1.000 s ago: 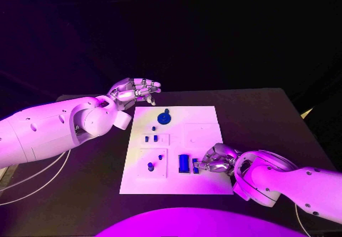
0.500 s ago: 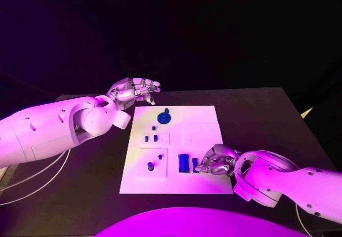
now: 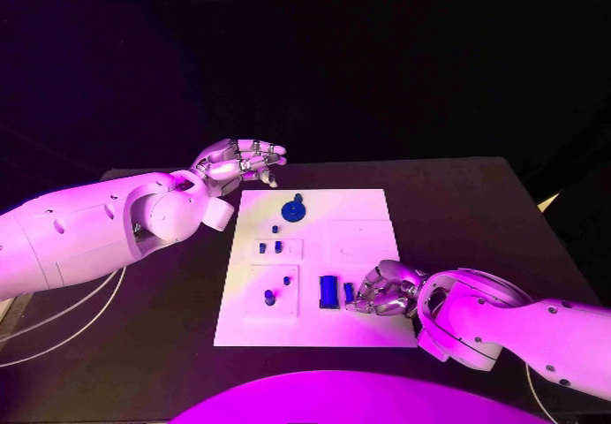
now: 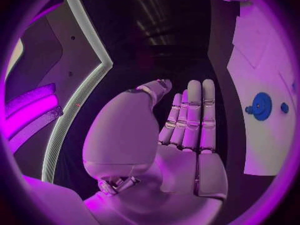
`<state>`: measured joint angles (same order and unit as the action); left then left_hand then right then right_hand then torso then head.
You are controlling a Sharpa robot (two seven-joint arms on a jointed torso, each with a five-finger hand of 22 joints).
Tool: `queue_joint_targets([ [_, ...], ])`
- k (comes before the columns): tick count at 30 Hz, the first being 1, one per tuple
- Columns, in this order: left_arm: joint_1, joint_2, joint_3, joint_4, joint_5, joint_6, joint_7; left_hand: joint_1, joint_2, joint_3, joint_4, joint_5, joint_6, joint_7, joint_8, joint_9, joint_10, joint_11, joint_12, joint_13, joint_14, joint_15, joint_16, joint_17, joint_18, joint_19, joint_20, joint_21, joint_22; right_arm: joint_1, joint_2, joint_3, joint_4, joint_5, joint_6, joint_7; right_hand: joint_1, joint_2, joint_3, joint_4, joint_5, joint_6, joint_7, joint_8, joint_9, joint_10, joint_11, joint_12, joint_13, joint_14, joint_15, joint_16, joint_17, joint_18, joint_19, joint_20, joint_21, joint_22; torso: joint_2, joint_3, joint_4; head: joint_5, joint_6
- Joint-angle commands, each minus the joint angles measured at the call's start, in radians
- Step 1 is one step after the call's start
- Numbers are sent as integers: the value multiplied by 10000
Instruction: Assemble the parts on the task board
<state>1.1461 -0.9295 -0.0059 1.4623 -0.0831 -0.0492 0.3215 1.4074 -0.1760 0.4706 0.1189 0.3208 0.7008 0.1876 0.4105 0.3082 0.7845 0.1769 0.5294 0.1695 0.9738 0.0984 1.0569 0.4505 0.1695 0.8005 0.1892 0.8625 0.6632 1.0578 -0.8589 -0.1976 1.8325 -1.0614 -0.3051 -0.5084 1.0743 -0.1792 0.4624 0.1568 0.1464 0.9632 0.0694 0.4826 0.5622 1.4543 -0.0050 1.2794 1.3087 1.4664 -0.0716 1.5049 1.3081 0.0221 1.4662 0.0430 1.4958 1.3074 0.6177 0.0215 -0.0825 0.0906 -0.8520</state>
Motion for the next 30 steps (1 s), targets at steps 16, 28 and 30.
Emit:
queue_joint_targets([
  [16,5,19,0,13,19,195,-23,-20,49,10,58,-3,-92,603,82,-14,-101,11,81,-13,-73,10,73,-18,127,36,44,-60,3,-8,228,0,-464,-82,580,190,-1,107,-32,78,-79,115,1,-55,-4,49,-3,10,1012,788,35,19,1412,-81,781,-8,83,2448,-1,4,-12,15,26],
  [28,5,-7,-7,36,6,141,-9,-9,46,16,52,-1,-96,602,90,-17,-105,10,87,-17,-78,8,75,-20,128,36,44,-62,3,119,-159,30,-221,200,564,1054,-162,-134,-267,221,-70,-69,88,-192,-52,-33,66,-143,937,762,87,-42,1305,-36,692,22,-135,2387,-17,10,-8,4,144],
  [30,5,-14,-10,45,6,115,24,-9,46,16,52,-1,-96,602,90,-17,-105,10,87,-17,-78,8,75,-20,128,36,44,-62,3,233,-296,45,-162,309,508,1398,-240,-248,-421,316,-66,-227,156,-290,-80,-127,127,-299,860,732,137,-110,1189,4,609,62,-338,2330,-31,8,-8,1,176],
])
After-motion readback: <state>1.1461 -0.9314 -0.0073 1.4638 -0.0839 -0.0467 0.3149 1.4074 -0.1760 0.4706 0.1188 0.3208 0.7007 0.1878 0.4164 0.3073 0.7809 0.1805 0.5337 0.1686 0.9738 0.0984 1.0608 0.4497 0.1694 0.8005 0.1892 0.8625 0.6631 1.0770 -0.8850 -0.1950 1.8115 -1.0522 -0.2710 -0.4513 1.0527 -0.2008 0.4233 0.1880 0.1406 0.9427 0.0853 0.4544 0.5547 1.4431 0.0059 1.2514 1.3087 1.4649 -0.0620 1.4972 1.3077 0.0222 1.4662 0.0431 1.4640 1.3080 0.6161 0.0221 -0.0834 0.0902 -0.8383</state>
